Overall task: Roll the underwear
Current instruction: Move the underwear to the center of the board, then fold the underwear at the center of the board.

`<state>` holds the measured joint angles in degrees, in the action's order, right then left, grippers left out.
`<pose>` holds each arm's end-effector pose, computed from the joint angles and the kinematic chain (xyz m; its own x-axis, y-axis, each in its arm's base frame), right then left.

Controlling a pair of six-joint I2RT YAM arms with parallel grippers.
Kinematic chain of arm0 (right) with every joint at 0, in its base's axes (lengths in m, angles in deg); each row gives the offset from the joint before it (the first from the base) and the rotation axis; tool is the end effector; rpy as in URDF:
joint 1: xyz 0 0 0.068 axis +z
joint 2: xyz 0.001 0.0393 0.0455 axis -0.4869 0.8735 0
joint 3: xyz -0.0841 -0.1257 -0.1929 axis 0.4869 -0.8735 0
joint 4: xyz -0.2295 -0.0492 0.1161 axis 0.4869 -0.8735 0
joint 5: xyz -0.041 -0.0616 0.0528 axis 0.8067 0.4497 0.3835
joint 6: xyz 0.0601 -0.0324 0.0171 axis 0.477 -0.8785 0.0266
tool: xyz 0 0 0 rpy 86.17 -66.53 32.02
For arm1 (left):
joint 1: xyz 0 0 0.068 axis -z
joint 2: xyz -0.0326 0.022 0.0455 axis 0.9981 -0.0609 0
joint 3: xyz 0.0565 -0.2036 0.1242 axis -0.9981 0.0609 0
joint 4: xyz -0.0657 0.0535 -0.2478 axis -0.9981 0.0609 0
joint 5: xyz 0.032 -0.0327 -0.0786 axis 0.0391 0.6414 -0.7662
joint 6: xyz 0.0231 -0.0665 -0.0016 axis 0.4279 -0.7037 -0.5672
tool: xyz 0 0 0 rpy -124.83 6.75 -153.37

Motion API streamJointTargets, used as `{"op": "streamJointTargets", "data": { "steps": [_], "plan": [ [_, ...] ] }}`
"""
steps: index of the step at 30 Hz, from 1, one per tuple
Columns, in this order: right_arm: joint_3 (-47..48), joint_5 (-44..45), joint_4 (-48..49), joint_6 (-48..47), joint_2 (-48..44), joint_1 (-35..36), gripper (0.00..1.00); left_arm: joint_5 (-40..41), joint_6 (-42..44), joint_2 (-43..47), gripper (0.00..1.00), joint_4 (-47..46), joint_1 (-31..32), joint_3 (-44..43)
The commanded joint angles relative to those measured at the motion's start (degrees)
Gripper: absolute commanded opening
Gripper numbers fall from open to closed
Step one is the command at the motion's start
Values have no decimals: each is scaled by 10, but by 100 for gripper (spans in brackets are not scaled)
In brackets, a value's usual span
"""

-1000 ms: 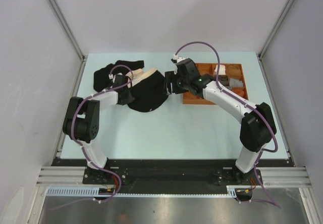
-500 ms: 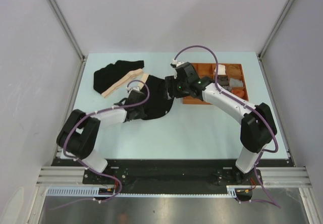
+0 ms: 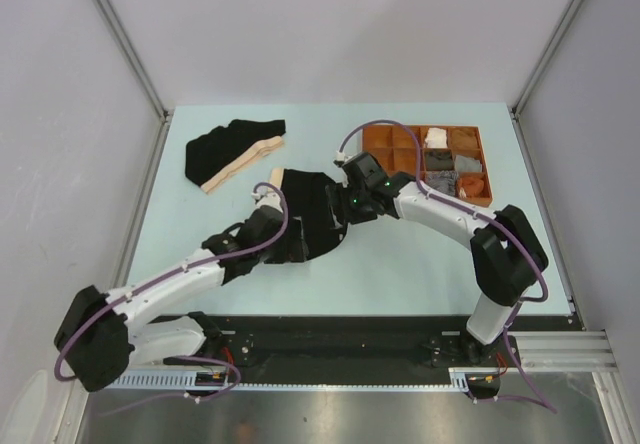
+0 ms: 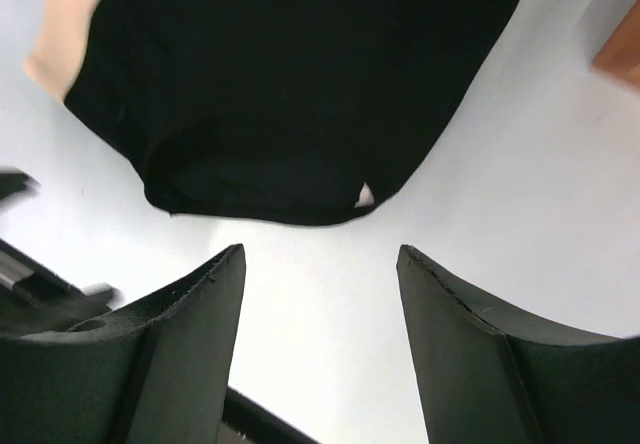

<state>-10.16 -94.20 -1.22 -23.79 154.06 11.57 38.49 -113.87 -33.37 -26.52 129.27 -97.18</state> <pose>0.2869 0.2545 0.1905 -0.8077 -0.2411 -0.5380 -0.4434 0.8498 0.2849 0.1907 -0.1622 0.1624 -0.7974 -0.0720 -0.5991 0.1250 0.9516 -0.2807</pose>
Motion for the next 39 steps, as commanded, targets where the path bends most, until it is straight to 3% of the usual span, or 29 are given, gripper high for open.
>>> {"op": "streamJointTargets", "data": {
  "steps": [1,5,8,17,28,35,39],
  "plan": [
    [-20,-38,31,32,-16,20,66,33,-8,27,97,61,-65,-37],
    [-22,-51,67,61,4,60,66,12,7,0,91,41,-172,-24],
    [-22,-61,109,81,29,97,66,3,5,-11,87,25,-211,-9],
    [-21,-74,230,66,107,144,63,-40,-12,-46,72,-46,-249,45],
    [-22,-44,264,-4,138,155,61,-68,-5,-68,66,-76,-273,69],
    [-21,-29,242,3,158,157,43,-71,-5,-71,65,-79,-275,77],
    [-21,-15,224,11,156,158,26,-66,-5,-62,62,-76,-274,80]
  ]
}}
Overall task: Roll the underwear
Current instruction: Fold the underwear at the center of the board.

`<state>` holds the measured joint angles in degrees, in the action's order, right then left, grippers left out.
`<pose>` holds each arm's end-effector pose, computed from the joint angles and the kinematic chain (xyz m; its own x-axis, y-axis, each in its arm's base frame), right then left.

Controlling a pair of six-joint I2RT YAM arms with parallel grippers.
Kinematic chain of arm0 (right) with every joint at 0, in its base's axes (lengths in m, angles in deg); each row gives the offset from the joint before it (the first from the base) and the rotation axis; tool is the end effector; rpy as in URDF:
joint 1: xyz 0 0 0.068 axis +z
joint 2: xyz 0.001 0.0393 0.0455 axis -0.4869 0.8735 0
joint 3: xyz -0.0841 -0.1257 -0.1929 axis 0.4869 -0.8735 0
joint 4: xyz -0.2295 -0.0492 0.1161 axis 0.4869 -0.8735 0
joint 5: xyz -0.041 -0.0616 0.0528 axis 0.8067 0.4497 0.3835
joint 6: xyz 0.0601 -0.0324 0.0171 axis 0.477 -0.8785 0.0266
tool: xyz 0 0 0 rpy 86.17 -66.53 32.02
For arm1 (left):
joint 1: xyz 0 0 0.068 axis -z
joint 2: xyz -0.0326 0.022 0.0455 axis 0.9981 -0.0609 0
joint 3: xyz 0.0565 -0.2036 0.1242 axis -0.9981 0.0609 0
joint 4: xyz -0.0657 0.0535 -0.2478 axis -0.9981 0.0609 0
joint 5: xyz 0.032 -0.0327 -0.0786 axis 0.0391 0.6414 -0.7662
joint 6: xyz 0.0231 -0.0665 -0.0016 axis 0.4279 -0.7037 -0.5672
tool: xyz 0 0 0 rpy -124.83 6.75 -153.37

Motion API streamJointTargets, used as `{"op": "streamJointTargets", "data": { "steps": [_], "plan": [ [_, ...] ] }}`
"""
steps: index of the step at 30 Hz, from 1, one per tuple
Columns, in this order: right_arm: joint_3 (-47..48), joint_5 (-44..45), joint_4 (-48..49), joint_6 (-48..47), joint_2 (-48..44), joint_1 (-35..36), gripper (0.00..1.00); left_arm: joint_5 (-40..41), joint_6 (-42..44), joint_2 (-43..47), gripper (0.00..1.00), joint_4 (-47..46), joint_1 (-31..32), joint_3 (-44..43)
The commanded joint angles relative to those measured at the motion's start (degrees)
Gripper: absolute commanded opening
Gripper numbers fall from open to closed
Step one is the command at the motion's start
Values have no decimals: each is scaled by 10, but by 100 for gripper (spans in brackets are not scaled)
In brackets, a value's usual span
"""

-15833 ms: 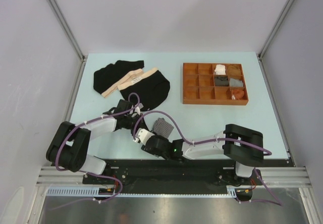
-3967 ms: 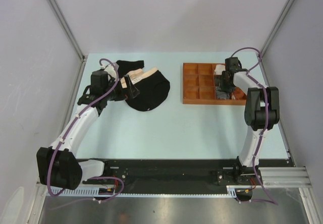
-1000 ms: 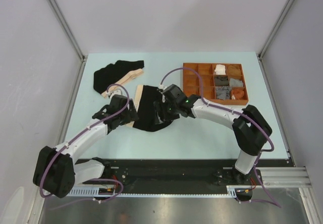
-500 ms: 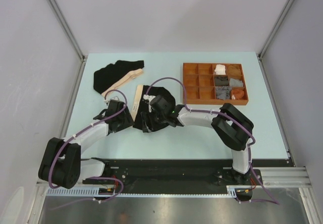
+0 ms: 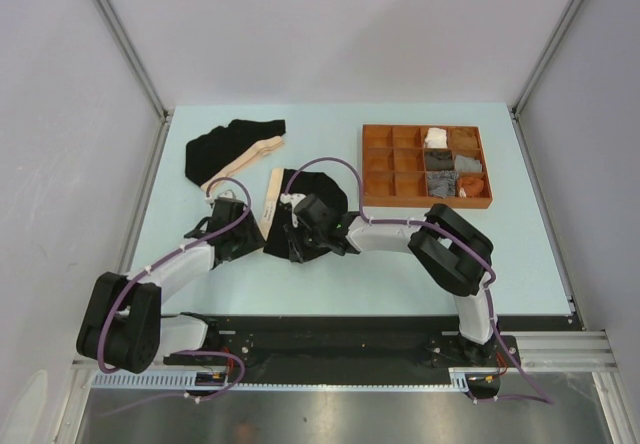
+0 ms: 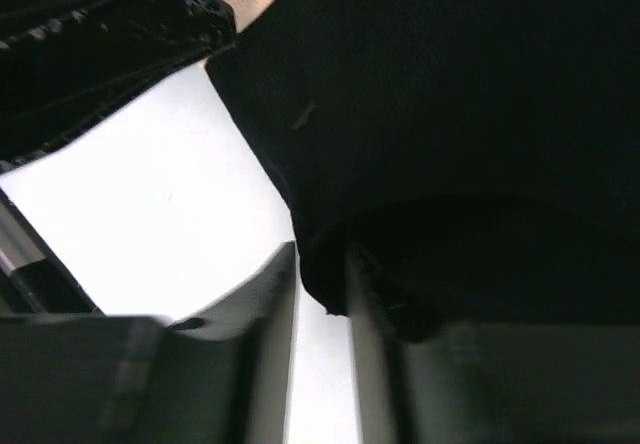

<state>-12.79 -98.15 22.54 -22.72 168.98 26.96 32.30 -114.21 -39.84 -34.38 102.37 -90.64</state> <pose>0.2294 0.3588 0.1105 -0.6989 -0.3981 -0.5942 -0.6753 0.6412 0.3646 0.2369 -0.0629 0.1110 -0.7646 -0.4141 -0.4939 -0.2954 0.9062 -0.3025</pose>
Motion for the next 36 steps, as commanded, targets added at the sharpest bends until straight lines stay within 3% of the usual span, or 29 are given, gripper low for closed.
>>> {"op": "streamJointTargets", "data": {
  "steps": [1,4,9,15,17,30,36],
  "plan": [
    [5,24,-15,1,6,5,24,-6,-3,2,61,-1,-6,19],
    [4,23,-17,3,10,6,15,-16,-7,-4,54,-10,-6,29],
    [4,24,-15,9,11,9,13,-20,-13,-11,46,-24,-6,41],
    [4,22,-17,16,10,10,7,-29,-18,-8,19,-61,-5,54],
    [4,15,-22,16,6,11,3,-33,-11,-5,1,-64,-5,54],
    [4,7,-150,62,-85,49,0,-53,12,167,0,97,6,26],
    [4,-3,-157,83,-134,24,0,-62,32,171,0,137,6,-47]
  ]
}}
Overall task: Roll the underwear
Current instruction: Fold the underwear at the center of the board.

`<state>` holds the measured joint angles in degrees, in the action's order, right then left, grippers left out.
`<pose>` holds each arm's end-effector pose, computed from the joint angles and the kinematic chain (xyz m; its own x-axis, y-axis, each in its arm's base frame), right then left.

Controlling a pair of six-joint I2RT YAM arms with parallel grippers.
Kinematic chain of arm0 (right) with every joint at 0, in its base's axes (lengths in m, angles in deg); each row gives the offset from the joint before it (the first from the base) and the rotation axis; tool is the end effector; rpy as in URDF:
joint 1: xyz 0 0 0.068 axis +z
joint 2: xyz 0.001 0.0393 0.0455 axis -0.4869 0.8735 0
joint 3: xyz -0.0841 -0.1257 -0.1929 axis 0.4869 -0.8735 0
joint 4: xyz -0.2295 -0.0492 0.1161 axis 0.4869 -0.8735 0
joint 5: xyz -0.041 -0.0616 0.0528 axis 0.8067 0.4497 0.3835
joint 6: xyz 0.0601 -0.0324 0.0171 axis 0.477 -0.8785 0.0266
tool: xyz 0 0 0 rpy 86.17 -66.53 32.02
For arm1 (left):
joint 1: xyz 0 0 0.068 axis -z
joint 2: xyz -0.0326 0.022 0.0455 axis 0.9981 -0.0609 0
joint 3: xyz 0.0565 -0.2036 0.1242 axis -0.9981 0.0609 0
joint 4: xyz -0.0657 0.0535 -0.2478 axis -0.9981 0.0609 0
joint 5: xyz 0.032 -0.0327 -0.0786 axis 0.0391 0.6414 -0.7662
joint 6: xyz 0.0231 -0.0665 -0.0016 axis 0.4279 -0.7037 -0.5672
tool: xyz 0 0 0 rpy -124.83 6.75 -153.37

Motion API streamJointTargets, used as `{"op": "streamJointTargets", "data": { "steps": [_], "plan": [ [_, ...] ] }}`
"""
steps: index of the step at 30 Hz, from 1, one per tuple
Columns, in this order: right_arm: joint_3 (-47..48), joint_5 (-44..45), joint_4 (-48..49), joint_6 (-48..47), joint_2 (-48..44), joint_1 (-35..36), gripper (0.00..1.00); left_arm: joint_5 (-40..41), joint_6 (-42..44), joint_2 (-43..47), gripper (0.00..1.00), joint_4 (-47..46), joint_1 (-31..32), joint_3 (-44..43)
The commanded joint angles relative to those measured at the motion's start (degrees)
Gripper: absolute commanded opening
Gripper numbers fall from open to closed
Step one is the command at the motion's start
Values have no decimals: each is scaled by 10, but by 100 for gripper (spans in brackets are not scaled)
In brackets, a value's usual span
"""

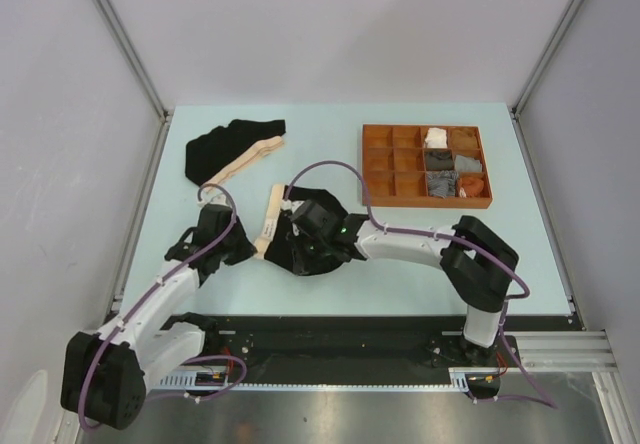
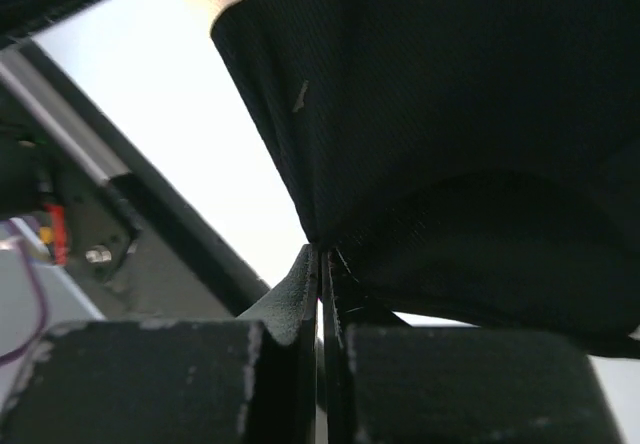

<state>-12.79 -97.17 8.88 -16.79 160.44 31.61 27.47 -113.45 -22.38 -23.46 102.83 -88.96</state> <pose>0.1877 0.3531 0.1487 -0.7572 -0.4265 -0.4947 -0.6321 0.6696 0.3901 0.2054 -0.0608 0.1505 -0.7606 -0.4008 -0.5108 -0.2098 0.8962 -0.3909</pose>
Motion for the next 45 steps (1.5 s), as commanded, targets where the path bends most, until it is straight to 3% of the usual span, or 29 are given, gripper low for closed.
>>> {"op": "streamJointTargets", "data": {
  "steps": [1,8,15,27,45],
  "plan": [
    [4,-16,-16,23,-53,-29,0,-13,26,-16,0,28,1,-72],
    [6,-59,37,14,-51,-120,0,-6,51,-108,0,-5,1,-139],
    [68,-99,52,-8,22,-191,0,-2,65,-226,0,-35,-8,-211],
    [241,-72,-33,-52,157,-231,0,-4,78,-397,0,-34,-35,-362],
    [326,-87,-34,-47,261,-284,0,5,103,-588,0,12,-44,-567]
  ]
}}
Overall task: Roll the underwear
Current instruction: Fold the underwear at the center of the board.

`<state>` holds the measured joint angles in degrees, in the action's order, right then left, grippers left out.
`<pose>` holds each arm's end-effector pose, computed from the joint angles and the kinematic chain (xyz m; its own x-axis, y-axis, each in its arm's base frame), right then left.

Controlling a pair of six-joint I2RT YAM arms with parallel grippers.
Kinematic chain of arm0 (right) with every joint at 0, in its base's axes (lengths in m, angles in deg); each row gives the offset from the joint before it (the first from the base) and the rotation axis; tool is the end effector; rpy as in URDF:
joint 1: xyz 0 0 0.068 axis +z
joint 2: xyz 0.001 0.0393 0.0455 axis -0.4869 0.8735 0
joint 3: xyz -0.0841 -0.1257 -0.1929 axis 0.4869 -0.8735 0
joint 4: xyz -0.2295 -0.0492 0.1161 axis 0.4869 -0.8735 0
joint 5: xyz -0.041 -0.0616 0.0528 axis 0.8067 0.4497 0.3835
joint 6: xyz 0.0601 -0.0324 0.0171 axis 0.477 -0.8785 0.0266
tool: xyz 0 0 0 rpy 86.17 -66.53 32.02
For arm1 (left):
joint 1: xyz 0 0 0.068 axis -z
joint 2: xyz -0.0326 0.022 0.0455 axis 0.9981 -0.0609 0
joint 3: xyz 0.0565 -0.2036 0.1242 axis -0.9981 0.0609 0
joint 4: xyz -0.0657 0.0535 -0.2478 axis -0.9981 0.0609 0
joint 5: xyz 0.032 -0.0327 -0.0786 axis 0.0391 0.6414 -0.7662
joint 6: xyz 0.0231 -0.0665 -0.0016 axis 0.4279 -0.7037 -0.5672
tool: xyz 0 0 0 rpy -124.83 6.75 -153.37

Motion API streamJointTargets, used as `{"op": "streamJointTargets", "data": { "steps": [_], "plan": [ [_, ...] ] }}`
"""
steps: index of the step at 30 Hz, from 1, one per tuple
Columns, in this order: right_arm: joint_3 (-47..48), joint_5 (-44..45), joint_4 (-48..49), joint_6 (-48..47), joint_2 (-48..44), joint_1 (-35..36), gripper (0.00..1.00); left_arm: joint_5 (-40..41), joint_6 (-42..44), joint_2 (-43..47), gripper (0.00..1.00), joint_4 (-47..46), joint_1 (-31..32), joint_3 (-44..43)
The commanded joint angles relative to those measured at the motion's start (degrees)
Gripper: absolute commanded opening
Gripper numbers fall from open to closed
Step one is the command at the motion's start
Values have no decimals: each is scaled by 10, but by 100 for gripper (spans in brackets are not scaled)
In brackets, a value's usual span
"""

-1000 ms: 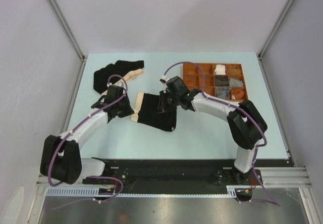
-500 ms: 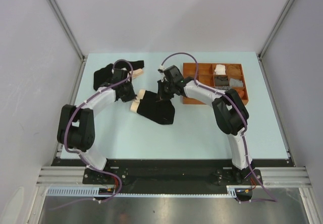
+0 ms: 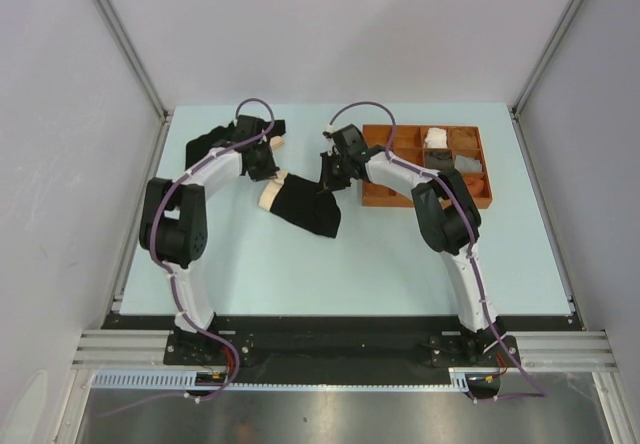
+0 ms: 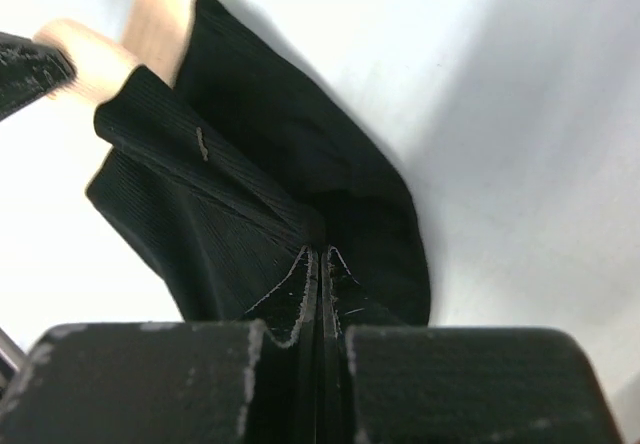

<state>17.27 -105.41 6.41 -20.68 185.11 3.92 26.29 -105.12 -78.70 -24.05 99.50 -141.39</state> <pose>0.4099 0.2869 0.1302 -0.8504 -0.1015 -0.5163 -0.3771 0.8019 0.4634 0.4129 -0.0971 0.1585 -0.8022 -0.3033 -0.5143 -0.1586 0.9387 -0.3061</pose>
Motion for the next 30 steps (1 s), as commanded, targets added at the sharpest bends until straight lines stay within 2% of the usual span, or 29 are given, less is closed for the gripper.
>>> {"op": "streamJointTargets", "data": {
  "steps": [1,3,20,22,23,24,26,30],
  "plan": [
    [25,-6,-6,-7,16,-10,0,16,20,-29,0,19,-10,-48],
    [30,-6,-2,-7,22,-12,0,38,20,-34,0,15,-12,-51],
    [65,-16,12,-2,48,-27,1,29,17,-79,0,7,-21,-110],
    [71,-20,12,-5,56,-29,16,28,18,-96,0,8,-23,-121],
    [81,-30,8,-11,53,-29,48,23,19,-110,0,16,-24,-143],
    [83,-33,0,-21,40,-29,61,23,21,-117,6,20,-25,-147],
    [76,-28,-6,-33,16,-27,78,23,19,-114,21,19,-25,-147],
    [46,-11,-26,-61,-57,-31,91,34,21,-84,55,6,-28,-144]
  ]
}}
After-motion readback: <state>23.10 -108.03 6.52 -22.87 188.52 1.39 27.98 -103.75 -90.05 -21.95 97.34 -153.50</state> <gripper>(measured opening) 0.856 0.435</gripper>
